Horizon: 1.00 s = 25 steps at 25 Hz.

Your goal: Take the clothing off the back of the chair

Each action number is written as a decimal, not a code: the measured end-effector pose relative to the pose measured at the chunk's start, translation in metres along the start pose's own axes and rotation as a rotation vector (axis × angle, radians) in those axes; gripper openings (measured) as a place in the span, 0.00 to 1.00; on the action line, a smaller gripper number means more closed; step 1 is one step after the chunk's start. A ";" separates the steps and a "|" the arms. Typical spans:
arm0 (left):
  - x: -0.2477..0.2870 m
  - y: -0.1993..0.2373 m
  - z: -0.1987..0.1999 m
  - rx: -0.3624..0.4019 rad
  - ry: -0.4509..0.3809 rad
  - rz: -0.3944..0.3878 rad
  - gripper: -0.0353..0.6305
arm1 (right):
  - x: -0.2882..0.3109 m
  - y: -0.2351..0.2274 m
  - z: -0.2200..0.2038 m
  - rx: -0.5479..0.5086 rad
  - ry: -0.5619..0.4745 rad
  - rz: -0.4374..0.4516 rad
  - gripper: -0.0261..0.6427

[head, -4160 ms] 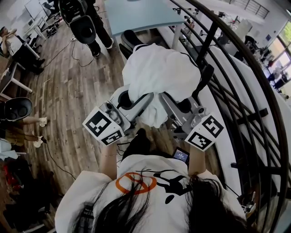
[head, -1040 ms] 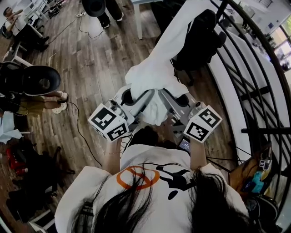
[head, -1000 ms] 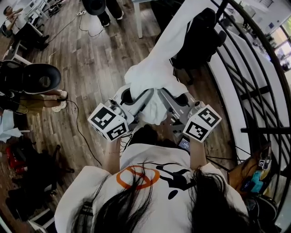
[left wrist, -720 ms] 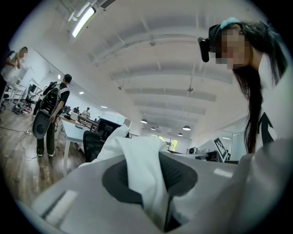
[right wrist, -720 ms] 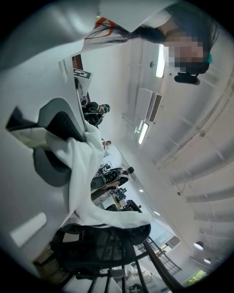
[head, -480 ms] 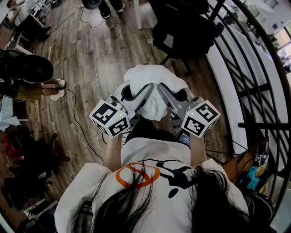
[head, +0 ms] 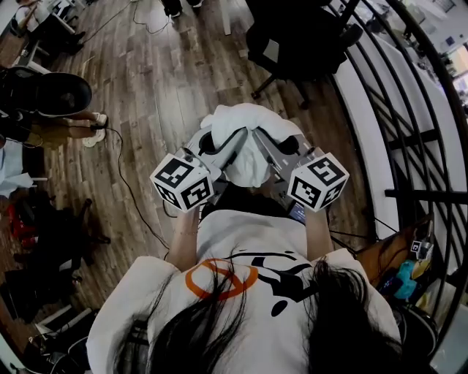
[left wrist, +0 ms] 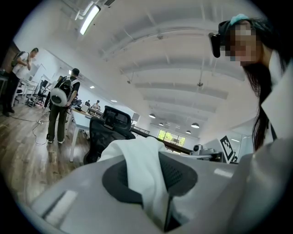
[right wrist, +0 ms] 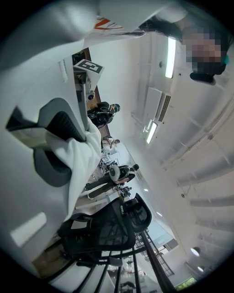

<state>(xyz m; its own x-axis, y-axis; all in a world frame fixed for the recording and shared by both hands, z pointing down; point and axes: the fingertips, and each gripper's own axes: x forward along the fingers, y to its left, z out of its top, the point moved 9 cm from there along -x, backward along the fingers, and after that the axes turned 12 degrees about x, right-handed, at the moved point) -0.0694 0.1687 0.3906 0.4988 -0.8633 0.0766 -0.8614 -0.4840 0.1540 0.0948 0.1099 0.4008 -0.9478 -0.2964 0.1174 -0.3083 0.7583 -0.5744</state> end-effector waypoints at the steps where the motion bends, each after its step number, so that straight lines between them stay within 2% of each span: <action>1: -0.001 -0.002 -0.002 -0.004 0.005 0.006 0.20 | -0.001 -0.001 -0.002 -0.001 0.006 0.000 0.14; 10: 0.000 -0.012 -0.010 -0.004 0.040 0.024 0.20 | -0.007 -0.007 -0.011 -0.003 0.031 0.003 0.13; 25: 0.009 -0.016 -0.015 -0.009 0.066 0.008 0.20 | -0.014 -0.016 -0.012 0.005 0.042 -0.015 0.13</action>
<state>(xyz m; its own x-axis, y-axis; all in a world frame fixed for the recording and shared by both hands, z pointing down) -0.0500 0.1704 0.4038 0.4976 -0.8556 0.1427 -0.8645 -0.4758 0.1618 0.1119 0.1093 0.4181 -0.9456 -0.2831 0.1601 -0.3223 0.7508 -0.5766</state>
